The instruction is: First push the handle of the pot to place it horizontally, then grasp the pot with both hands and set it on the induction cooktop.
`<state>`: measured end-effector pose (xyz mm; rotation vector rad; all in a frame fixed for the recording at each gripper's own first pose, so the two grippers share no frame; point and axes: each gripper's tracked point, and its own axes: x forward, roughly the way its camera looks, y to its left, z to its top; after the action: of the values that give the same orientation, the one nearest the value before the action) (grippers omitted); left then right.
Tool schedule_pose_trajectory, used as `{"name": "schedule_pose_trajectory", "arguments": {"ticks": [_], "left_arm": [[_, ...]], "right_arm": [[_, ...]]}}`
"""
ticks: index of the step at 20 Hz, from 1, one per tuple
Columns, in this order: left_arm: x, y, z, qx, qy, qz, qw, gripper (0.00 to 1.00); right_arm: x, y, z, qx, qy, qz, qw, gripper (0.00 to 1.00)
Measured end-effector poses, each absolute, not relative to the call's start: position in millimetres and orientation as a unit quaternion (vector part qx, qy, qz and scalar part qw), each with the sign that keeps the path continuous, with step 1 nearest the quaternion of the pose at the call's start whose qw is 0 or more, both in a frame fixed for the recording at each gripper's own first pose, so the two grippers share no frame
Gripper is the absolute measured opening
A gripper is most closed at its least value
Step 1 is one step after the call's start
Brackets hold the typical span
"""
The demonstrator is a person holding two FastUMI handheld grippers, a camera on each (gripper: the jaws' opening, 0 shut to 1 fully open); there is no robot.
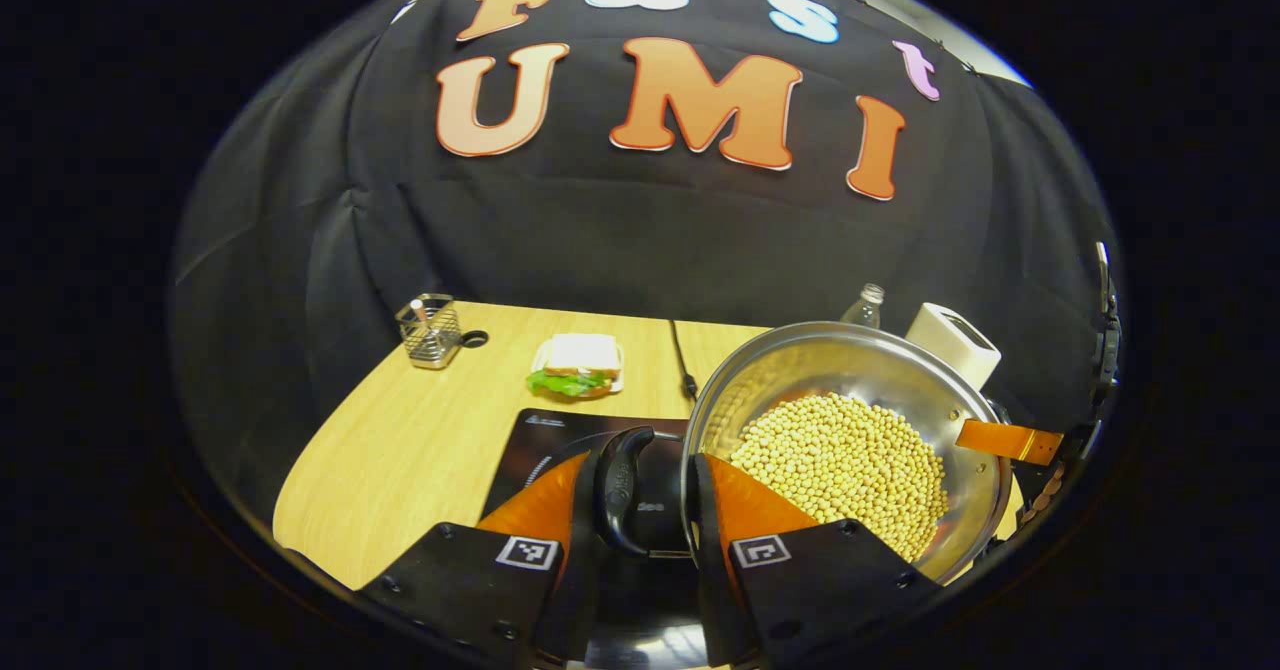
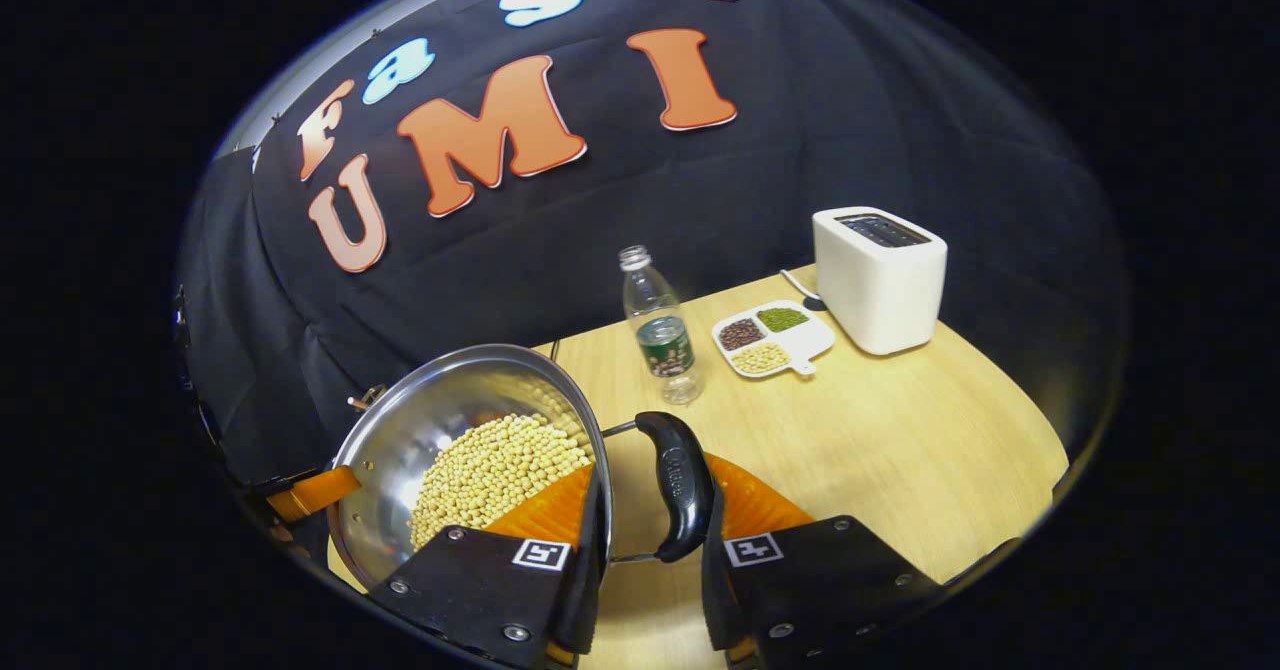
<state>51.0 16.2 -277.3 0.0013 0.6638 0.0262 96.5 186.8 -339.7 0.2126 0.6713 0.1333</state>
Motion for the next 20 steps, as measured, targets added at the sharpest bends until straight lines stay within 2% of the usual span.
{"name": "schedule_pose_trajectory", "arguments": {"ticks": [1,2,3,4,6,7,11,13,14,19,20], "left_arm": [[51,29,-277,-0.001,0.326,0.02,0.945,0.49],[49,42,-276,-0.003,0.327,0.028,0.945,0.53],[47,54,-277,-0.004,0.328,0.035,0.944,0.49],[43,65,-277,-0.005,0.328,0.042,0.944,0.53],[38,87,-278,-0.005,0.331,0.055,0.942,0.53],[38,96,-278,-0.004,0.333,0.06,0.941,0.49],[37,126,-291,-0.009,0.342,0.075,0.937,0.53],[35,130,-293,-0.011,0.347,0.08,0.934,0.49],[35,133,-297,-0.013,0.35,0.083,0.933,0.53],[33,157,-320,-0.017,0.362,0.086,0.928,0.46],[33,157,-322,-0.019,0.365,0.085,0.927,0.49]], "right_arm": [[97,201,-340,0.102,0.329,0.072,0.936,0.42],[97,214,-342,0.1,0.331,0.078,0.935,0.42],[98,227,-344,0.099,0.333,0.085,0.934,0.42],[98,239,-347,0.099,0.335,0.091,0.932,0.42],[95,263,-355,0.098,0.343,0.102,0.929,0.42],[93,272,-358,0.098,0.347,0.106,0.927,0.42],[93,303,-377,0.094,0.36,0.117,0.921,0.42],[91,313,-385,0.089,0.367,0.121,0.918,0.42],[91,318,-390,0.089,0.371,0.122,0.916,0.42],[88,330,-408,0.087,0.388,0.122,0.909,0.42],[88,330,-410,0.089,0.39,0.121,0.909,0.42]]}}
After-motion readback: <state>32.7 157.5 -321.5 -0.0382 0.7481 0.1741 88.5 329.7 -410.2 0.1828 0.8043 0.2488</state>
